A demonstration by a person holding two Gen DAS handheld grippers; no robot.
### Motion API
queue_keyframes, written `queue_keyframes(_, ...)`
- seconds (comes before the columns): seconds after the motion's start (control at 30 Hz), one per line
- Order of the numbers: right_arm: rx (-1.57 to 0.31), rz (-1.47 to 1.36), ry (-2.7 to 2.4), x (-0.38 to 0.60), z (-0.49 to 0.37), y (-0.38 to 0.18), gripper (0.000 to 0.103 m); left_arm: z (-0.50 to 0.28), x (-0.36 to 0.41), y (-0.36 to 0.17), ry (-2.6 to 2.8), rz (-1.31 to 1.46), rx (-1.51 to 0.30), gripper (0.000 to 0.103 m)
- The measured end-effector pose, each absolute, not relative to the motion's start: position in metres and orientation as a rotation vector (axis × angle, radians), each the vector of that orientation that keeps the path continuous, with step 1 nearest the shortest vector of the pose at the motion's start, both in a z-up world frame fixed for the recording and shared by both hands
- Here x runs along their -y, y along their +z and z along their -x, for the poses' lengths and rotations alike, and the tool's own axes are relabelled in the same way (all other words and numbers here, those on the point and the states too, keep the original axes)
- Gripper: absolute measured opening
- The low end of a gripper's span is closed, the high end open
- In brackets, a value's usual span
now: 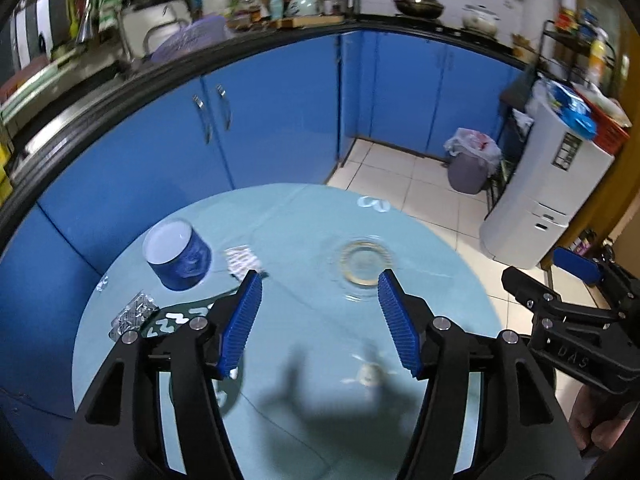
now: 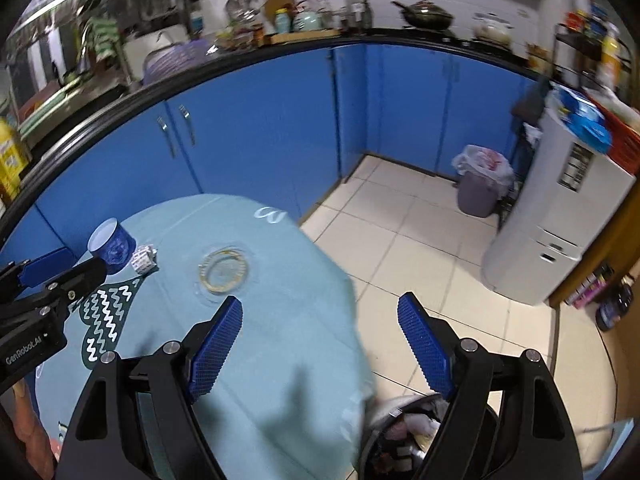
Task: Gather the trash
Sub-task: 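Lower the left gripper onto the white printed medicine box while the right lowers around the clear gold-ringed lid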
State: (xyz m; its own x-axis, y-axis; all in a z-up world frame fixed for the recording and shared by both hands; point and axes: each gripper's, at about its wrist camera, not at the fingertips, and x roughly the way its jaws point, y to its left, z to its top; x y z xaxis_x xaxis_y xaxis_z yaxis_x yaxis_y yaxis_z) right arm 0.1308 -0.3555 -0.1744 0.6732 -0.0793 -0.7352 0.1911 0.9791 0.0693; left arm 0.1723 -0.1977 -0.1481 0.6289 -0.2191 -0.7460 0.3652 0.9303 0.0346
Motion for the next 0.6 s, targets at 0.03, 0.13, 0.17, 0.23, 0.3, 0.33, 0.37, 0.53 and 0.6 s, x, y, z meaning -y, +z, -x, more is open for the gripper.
queue_keyframes(0.03,-0.831,-0.129,-0.145,0.348,-0.141,-0.180,0.078,-0.181,0.191,-0.153,-0.337,-0.178,-0.843,0.062)
queue_keyframes(0.13,-0.874,-0.099,-0.106,0.331,-0.161,-0.195,0.078,-0.208,0.178,-0.172,-0.322,-0.133,-0.911,0.062)
queue_keyframes(0.17,-0.888,-0.086,-0.090,0.325,-0.166,-0.201,0.078,-0.215,0.174,-0.177,-0.320,-0.117,-0.934,0.062)
queue_keyframes(0.23,-0.922,-0.063,-0.052,0.315,-0.174,-0.211,0.078,-0.230,0.165,-0.188,-0.312,-0.082,-0.981,0.062)
queue_keyframes(0.3,-0.944,-0.037,-0.039,0.306,-0.180,-0.221,0.078,-0.241,0.160,-0.198,-0.302,-0.067,-1.009,0.062)
queue_keyframes(0.33,-0.953,-0.015,-0.035,0.302,-0.184,-0.227,0.078,-0.244,0.159,-0.202,-0.297,-0.065,-1.015,0.062)
queue_keyframes(0.37,-0.960,-0.008,-0.037,0.300,-0.186,-0.231,0.078,-0.248,0.158,-0.206,-0.289,-0.063,-1.024,0.062)
queue_keyframes(0.53,-1.005,-0.013,-0.015,0.298,-0.199,-0.248,0.078,-0.264,0.153,-0.221,-0.276,-0.048,-1.057,0.066)
queue_keyframes(0.6,-1.008,-0.015,-0.012,0.298,-0.203,-0.252,0.078,-0.270,0.153,-0.225,-0.270,-0.049,-1.061,0.066)
